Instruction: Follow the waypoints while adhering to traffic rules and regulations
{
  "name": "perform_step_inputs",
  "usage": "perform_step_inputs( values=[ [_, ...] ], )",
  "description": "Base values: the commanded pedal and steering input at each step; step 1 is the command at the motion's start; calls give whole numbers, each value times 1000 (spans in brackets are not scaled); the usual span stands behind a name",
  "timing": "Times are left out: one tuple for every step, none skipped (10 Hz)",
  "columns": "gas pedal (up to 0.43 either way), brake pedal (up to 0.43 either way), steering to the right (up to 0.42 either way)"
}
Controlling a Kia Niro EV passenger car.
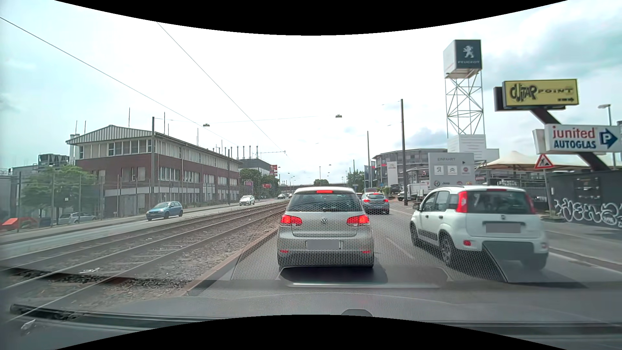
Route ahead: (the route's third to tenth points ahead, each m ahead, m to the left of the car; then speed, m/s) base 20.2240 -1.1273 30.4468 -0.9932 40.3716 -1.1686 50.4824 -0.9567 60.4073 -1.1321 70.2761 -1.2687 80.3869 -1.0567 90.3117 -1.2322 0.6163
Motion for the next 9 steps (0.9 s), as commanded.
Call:
perform_step_inputs(
  values=[
    [0,165,-8],
    [0,152,-8],
    [0,152,-8],
    [0,152,-8],
    [0,152,-8],
    [0,159,-8],
    [0,165,-8],
    [0,165,-8],
    [0,171,-8]
  ],
)
